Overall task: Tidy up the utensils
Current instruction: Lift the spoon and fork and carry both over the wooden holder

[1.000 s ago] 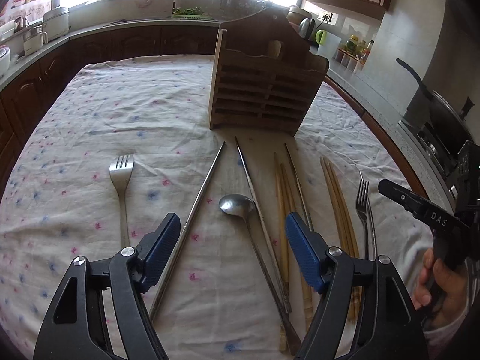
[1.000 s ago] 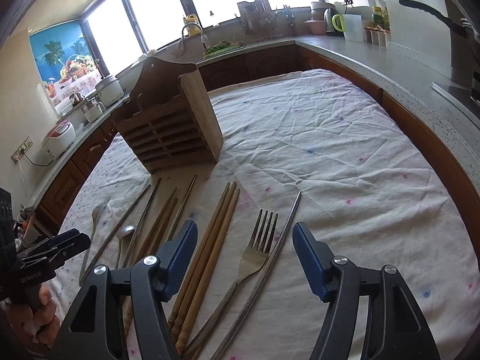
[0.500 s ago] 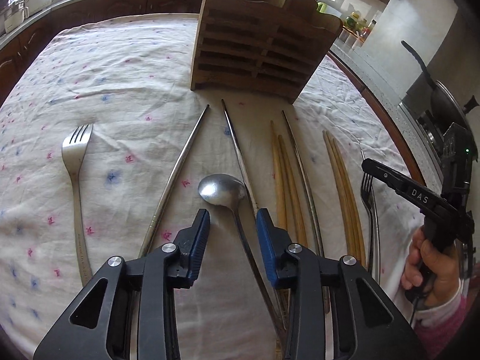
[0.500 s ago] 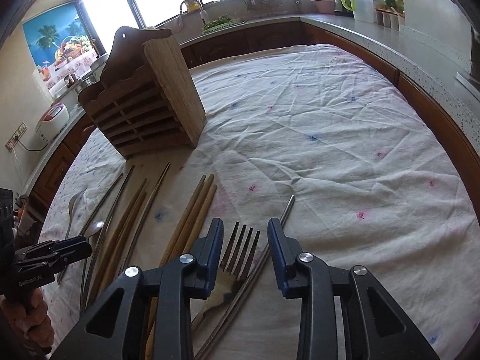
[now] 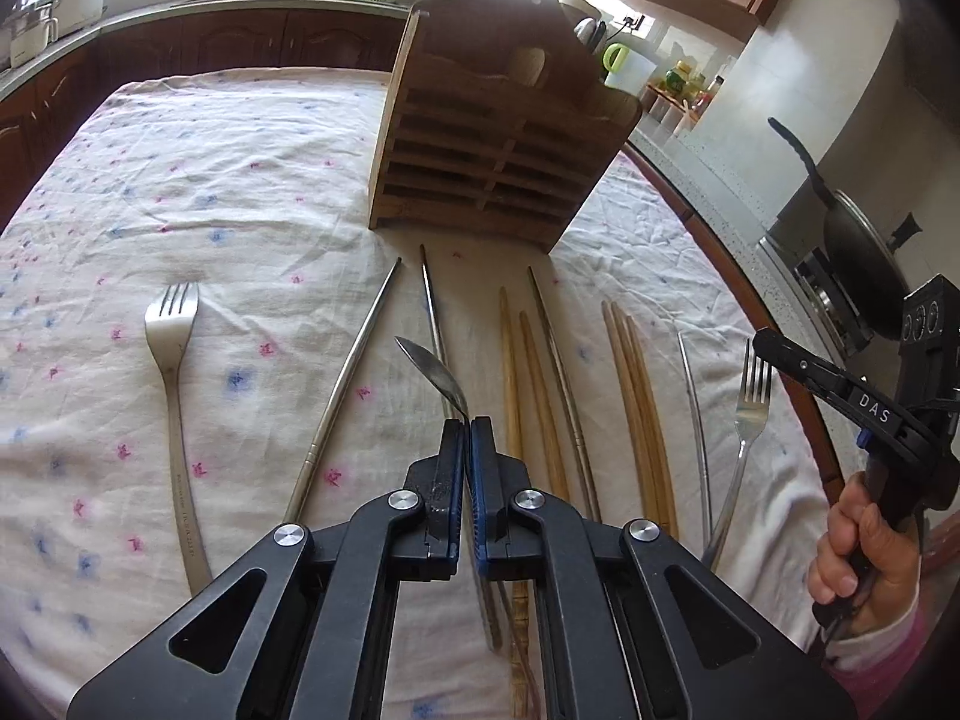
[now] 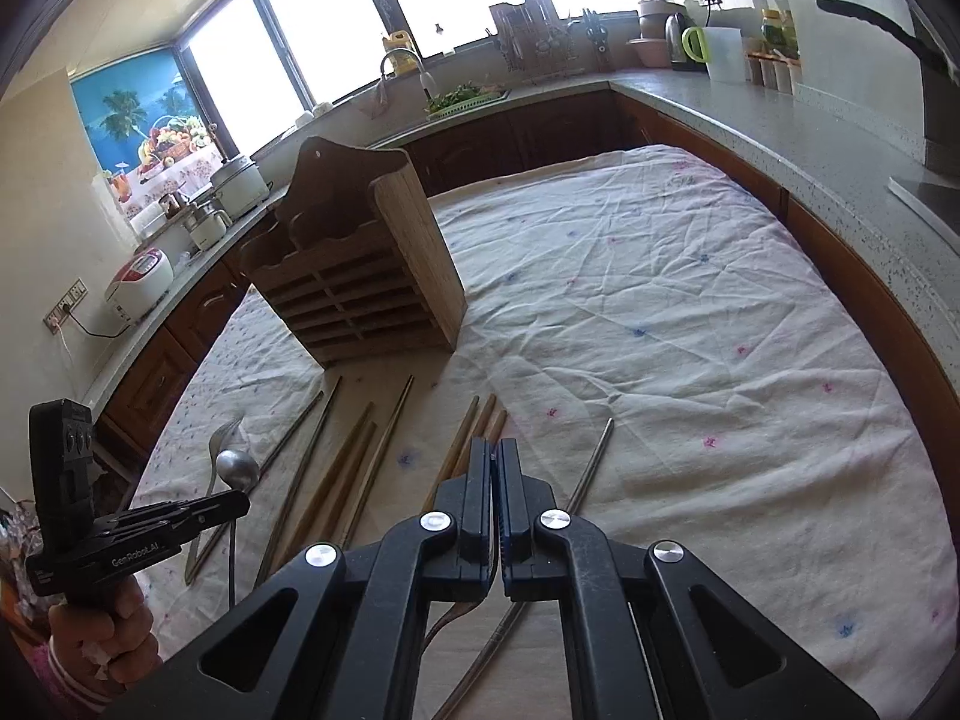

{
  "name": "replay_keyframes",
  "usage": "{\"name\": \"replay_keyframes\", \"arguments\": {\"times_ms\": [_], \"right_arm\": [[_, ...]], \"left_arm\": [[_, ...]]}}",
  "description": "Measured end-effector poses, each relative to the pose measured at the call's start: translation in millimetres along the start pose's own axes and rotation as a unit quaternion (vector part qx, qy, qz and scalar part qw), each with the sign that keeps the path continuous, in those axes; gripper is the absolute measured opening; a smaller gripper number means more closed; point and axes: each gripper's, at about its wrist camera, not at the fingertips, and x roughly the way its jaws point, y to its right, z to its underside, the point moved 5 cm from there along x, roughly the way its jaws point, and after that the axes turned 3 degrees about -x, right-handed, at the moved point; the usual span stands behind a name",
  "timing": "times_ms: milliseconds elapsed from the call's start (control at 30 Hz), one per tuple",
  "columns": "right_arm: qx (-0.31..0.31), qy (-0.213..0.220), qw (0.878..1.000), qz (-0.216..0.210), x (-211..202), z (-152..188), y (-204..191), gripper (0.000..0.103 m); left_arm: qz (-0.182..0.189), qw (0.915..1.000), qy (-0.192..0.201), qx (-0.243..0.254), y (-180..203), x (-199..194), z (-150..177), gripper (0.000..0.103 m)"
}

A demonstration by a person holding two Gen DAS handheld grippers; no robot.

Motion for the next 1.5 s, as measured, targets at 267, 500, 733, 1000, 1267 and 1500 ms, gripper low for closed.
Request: {"name": "replay_keyframes", "arguments": {"times_ms": [267, 500, 733, 1000, 1267, 1500], "right_arm": [[-0.022, 0.049, 0.999, 0.003, -37.5, -21.0, -25.3, 0.003], [-0.03, 0.1, 0.995, 0.002, -60.7, -47.4, -39.7, 0.002], [-0.037, 0.128, 0.991, 0.004, -64.0, -71.3, -46.4, 0.002], [-0.032, 0.165, 0.986, 0.006, -61.3, -116.0, -48.0, 0.002], [-0.04, 0.207, 0.977, 0.019, -47.5, -176.2, -53.1, 0.002], [-0.077, 0.208, 0.974, 0.045, -13.2, -202.0, -65.4, 0.002]], "left_arm": [[0.017, 0.998, 0.06, 0.001, 2.6, -53.5, -11.7, 0.002], [0.015, 0.9932, 0.116, 0.006, 0.5, -88.2, -31.4, 0.002], [0.006, 0.9898, 0.141, 0.015, 0.1, -100.0, -51.0, 0.002], [-0.001, 0.9832, 0.18, 0.027, 3.6, -111.4, -99.2, 0.002], [-0.012, 0.9737, 0.226, 0.027, 4.7, -112.3, -169.2, 0.002], [-0.031, 0.9708, 0.237, 0.021, -1.6, -81.0, -213.4, 0.002]]}}
